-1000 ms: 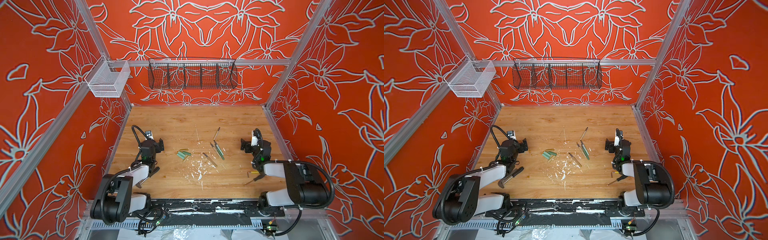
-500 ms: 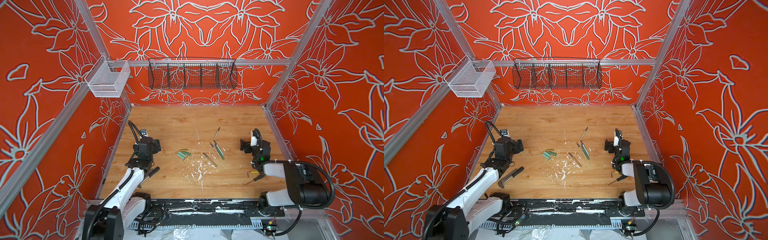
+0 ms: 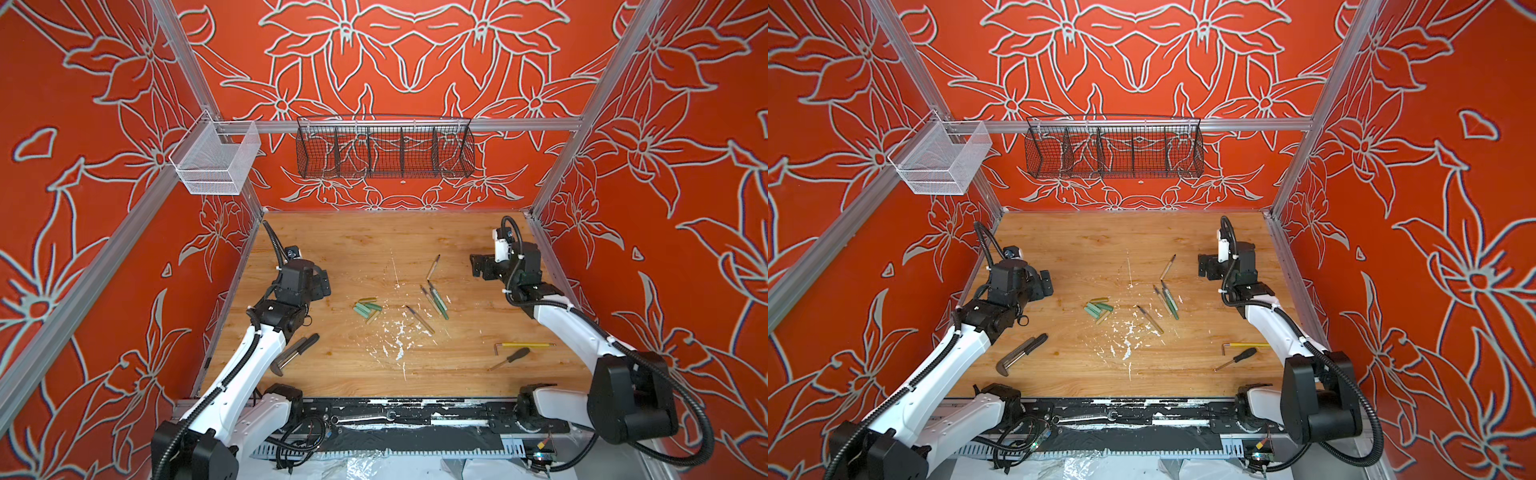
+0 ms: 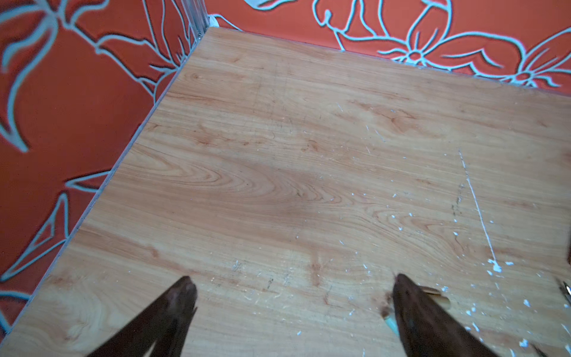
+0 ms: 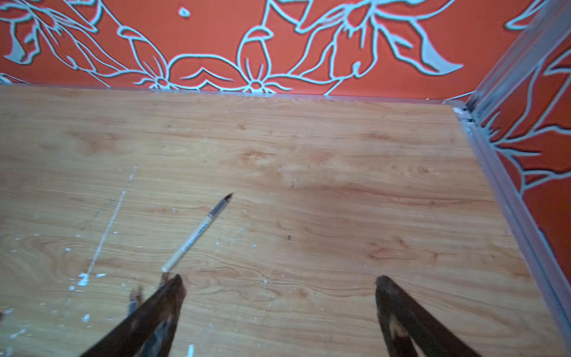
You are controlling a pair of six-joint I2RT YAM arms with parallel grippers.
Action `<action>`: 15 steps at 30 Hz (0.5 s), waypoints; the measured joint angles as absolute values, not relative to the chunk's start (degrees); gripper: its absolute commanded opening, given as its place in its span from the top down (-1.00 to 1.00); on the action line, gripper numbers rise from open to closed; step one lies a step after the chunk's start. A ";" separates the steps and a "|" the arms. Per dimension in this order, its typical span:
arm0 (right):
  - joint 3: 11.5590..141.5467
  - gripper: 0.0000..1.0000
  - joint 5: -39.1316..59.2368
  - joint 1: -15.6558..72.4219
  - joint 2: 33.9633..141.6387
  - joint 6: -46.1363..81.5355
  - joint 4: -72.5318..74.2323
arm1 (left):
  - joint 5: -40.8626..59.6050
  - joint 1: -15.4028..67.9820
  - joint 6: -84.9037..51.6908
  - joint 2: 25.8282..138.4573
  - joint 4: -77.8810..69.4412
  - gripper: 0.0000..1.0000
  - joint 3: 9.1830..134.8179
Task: Insert the pens into the pen caps
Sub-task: 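Move the right gripper toward the cream fountain pen while the left arm rises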
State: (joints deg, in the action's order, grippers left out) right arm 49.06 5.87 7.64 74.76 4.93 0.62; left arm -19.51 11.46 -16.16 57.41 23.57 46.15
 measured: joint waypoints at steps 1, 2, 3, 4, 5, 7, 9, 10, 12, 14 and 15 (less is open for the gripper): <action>52.49 -0.95 6.15 8.51 76.18 6.09 -2.83 | -18.65 11.84 -16.53 58.50 24.62 -0.94 47.33; 56.23 -0.95 6.46 9.39 77.93 7.35 -6.55 | -17.54 12.12 -16.80 59.55 25.78 -0.94 48.51; 59.13 -0.95 6.55 9.98 79.48 8.49 -9.34 | -16.36 12.32 -17.02 60.53 27.11 -0.94 49.71; 62.61 -0.94 6.79 10.68 81.58 9.89 -12.67 | -15.07 12.51 -17.32 61.54 28.67 -0.94 51.03; 66.52 -0.92 7.11 11.35 84.27 11.42 -16.38 | -13.74 12.73 -17.78 62.50 30.37 -0.94 52.47; 72.99 -0.87 8.27 12.21 89.41 13.98 -22.31 | -11.49 12.95 -18.55 63.81 33.43 -0.94 54.96; 79.18 -0.78 9.17 12.91 94.83 16.36 -28.14 | -9.34 13.15 -19.42 64.31 35.77 -0.94 56.60; 83.26 -0.73 9.67 13.28 98.59 17.45 -32.03 | -8.21 13.21 -19.70 64.27 36.80 -0.94 57.01; 90.28 -0.64 10.44 13.93 104.92 19.40 -38.17 | -6.13 13.37 -20.23 63.99 38.26 -0.94 57.10; 98.21 -0.62 11.09 14.50 111.85 20.93 -44.88 | -4.47 13.54 -20.71 63.66 39.40 -0.94 56.95; 100.95 -0.62 11.07 14.74 114.15 21.54 -46.85 | -3.81 13.61 -20.86 63.40 39.70 -0.94 56.73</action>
State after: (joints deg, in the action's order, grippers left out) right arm 100.95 11.07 14.74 114.15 21.54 -46.85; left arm -3.81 13.61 -20.86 63.40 39.70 56.73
